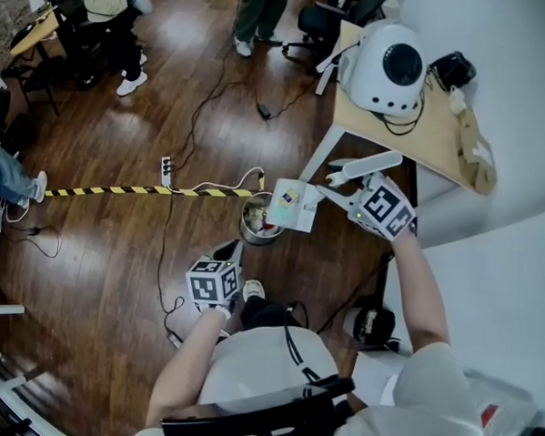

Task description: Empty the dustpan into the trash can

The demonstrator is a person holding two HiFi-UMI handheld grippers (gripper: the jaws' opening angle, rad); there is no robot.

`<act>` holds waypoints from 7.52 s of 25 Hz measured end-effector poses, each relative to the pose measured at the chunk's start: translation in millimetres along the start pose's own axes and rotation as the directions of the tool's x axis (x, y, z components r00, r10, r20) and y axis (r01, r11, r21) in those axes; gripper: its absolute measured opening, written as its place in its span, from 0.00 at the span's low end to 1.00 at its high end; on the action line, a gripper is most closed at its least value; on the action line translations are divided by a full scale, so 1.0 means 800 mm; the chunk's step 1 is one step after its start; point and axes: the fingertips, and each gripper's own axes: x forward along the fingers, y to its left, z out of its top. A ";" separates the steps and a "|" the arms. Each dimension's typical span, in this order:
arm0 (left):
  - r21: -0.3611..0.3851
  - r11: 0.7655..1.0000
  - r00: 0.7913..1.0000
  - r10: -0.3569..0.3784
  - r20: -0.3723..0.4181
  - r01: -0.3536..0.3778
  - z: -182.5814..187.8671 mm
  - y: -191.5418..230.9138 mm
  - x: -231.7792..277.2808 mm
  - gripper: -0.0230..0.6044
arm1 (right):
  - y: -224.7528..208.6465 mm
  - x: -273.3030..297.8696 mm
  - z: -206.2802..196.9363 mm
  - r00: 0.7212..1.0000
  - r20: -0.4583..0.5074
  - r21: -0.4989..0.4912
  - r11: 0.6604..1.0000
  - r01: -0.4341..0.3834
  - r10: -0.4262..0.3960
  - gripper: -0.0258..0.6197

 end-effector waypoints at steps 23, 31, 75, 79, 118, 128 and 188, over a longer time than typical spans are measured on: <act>-0.111 0.993 0.995 0.056 0.080 -0.046 -0.021 0.040 -0.057 0.03 | 0.106 0.081 0.065 0.971 -0.125 -0.256 0.939 -0.230 0.204 0.33; -0.128 0.990 0.994 0.063 0.085 -0.052 -0.025 0.048 -0.068 0.03 | 0.113 0.090 0.069 0.966 -0.141 -0.267 0.932 -0.246 0.215 0.33; 0.095 0.976 0.976 -0.183 -0.121 0.195 -0.092 -0.080 -0.048 0.03 | 0.021 -0.251 -0.154 0.735 -0.380 0.463 0.572 0.677 -0.562 0.32; 0.102 0.968 0.962 -0.208 -0.179 0.229 -0.112 -0.105 -0.037 0.03 | 0.054 -0.266 -0.224 0.672 -0.450 0.517 0.443 0.733 -0.588 0.32; 0.176 0.927 0.864 -0.223 -0.452 0.332 -0.207 -0.145 -0.012 0.03 | 0.412 -0.189 -0.504 0.438 -0.703 0.648 -0.250 0.720 -0.561 0.57; 0.182 0.918 0.849 -0.233 -0.474 0.353 -0.235 -0.138 -0.048 0.03 | 0.469 -0.193 -0.509 0.409 -0.754 0.606 -0.304 0.735 -0.514 0.62; 0.286 0.899 0.943 -0.309 -0.123 0.332 -0.383 -0.235 -0.498 0.03 | 0.779 -0.300 -0.023 0.707 -0.184 0.859 0.238 0.453 -0.683 0.04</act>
